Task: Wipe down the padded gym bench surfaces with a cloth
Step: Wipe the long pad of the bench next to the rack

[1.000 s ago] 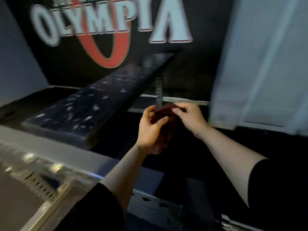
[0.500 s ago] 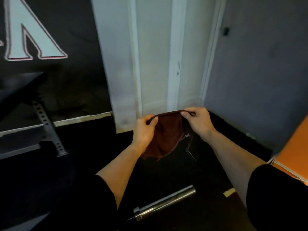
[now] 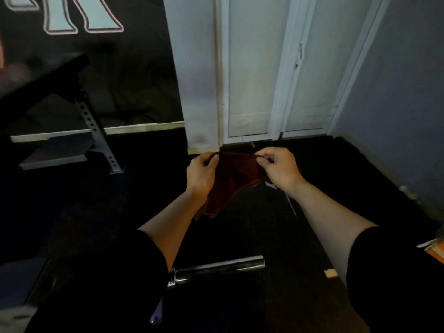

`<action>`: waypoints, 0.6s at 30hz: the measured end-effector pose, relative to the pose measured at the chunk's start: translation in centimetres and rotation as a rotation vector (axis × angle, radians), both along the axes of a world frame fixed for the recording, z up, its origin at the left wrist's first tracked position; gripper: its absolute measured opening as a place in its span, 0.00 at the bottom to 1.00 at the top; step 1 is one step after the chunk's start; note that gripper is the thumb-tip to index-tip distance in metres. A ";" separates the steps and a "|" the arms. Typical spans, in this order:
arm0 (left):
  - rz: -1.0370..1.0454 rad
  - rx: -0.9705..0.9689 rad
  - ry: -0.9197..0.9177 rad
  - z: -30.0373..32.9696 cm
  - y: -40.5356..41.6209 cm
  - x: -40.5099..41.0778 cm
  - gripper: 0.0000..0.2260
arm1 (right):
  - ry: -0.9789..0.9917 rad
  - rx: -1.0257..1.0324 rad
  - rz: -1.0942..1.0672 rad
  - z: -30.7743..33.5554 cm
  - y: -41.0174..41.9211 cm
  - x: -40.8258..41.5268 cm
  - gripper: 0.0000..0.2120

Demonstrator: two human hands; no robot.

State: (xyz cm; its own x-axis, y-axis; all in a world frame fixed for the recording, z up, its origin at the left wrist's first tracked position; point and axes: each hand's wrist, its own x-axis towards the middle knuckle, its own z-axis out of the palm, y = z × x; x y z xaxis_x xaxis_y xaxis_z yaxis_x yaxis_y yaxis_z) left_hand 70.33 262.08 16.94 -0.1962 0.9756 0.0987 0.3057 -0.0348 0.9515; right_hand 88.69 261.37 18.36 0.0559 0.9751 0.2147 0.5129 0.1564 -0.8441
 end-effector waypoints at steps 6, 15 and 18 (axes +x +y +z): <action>0.061 -0.005 0.091 -1.1 2.6 0.9 0.10 | -0.010 -0.003 0.033 -1.7 3.0 0.4 0.08; 0.162 -0.096 -0.010 -2.0 10.7 -2.0 0.09 | -0.107 -0.103 0.237 -2.4 11.5 -3.9 0.03; 0.210 -0.124 -0.066 -2.4 13.0 -3.3 0.10 | -0.106 -0.158 0.402 -2.4 14.3 -6.0 0.12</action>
State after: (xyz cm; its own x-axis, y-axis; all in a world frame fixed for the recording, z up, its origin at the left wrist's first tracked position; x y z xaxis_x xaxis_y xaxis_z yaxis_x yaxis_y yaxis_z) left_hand 67.04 275.10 14.51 -0.3979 0.9166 -0.0386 0.2314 0.1410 0.9626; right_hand 82.73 275.64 15.94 -0.3488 0.9361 0.0450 0.5224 0.2341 -0.8199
